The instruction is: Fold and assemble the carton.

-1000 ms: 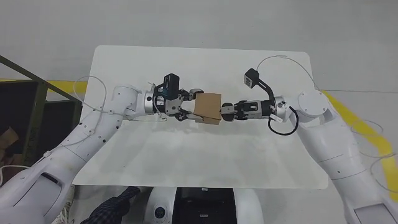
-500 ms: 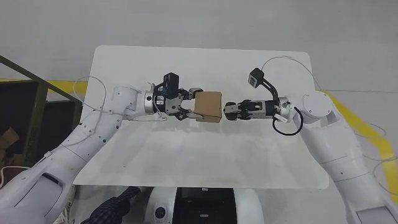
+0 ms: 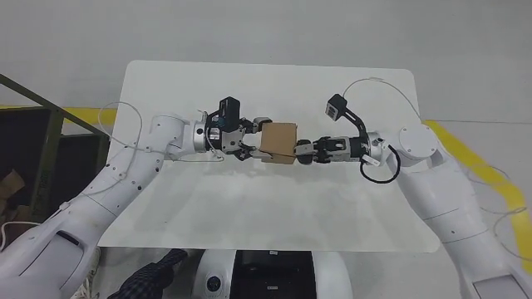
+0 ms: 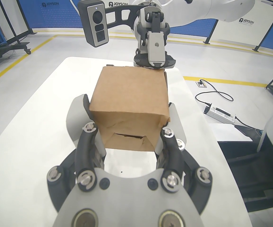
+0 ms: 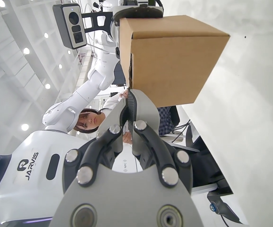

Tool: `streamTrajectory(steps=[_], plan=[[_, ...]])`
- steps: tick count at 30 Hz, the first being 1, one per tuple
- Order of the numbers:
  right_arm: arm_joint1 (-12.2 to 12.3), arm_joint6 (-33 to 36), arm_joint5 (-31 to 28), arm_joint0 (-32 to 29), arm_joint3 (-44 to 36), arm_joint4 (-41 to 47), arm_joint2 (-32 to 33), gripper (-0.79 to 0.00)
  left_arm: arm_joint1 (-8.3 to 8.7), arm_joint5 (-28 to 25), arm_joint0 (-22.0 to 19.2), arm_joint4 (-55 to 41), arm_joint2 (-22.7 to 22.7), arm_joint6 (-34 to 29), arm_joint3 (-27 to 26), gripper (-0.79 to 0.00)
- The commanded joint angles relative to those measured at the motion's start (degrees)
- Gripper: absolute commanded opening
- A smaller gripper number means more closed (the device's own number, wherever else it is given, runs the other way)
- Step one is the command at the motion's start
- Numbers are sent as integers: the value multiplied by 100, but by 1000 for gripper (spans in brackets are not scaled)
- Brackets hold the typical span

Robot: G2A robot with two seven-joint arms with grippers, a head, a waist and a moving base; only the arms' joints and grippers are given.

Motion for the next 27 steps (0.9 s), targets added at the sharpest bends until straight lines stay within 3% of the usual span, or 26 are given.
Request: streamTrajectory(steps=[1,15,23,27], plan=[[-9,-14,-29,22,42,33,-12,-785,-7,0,3,1,-1,10,22,-422],[170,-188,-146,-429,-124,17,698,-785,-129,212,155,321,83,182,689,-416],[216,-253,-103,-662,-242,39,832,-785,-311,695,18,979,309,417,1168,-332],[230,-274,-96,-740,-269,49,869,-785,-383,763,-62,1142,375,594,1392,-219]])
